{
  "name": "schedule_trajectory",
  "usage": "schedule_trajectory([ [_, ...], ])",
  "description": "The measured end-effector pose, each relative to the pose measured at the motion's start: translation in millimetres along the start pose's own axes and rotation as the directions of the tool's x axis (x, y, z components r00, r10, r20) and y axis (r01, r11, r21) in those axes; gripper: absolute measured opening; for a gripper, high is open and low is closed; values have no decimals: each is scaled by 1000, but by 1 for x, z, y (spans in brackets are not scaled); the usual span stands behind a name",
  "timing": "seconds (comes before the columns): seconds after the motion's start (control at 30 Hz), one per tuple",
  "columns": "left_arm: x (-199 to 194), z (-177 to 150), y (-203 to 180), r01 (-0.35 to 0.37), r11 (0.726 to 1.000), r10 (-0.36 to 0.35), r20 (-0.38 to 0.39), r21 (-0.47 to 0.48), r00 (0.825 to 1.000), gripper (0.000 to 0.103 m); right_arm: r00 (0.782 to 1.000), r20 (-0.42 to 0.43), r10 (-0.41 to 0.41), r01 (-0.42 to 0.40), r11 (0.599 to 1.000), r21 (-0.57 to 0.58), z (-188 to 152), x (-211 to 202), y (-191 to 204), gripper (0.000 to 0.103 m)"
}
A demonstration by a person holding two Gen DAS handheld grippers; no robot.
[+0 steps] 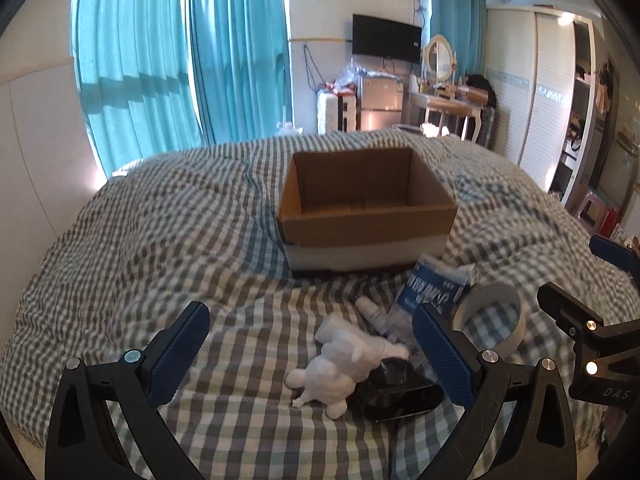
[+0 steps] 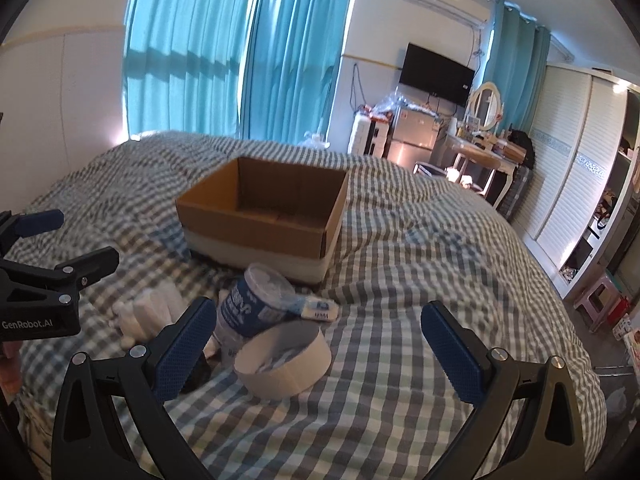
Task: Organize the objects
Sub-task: 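Grasp the white figurine with the left tool while the right tool grasps the white tape roll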
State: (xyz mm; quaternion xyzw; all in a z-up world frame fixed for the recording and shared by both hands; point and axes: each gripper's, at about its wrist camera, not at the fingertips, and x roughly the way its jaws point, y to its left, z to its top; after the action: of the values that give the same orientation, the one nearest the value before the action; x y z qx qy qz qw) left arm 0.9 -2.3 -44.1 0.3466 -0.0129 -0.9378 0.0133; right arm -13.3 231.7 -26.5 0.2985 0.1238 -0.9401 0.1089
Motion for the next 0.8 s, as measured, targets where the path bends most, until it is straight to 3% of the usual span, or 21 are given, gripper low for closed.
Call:
schedule_trajectory([
  [0.27, 43, -27, -5, -1, 1000, 5, -138, 28, 990, 103, 990, -139, 39, -45, 998, -42, -32, 44, 12, 103],
  [0.57, 61, -39, -9, 33, 999, -24, -203, 41, 979, 103, 979, -205, -5, -19, 993, -114, -45, 68, 27, 100],
  [0.8, 76, -39, -9, 30, 999, -20, -227, 44, 974, 101, 976, -217, 10, -38, 991, -126, -45, 75, 33, 86],
])
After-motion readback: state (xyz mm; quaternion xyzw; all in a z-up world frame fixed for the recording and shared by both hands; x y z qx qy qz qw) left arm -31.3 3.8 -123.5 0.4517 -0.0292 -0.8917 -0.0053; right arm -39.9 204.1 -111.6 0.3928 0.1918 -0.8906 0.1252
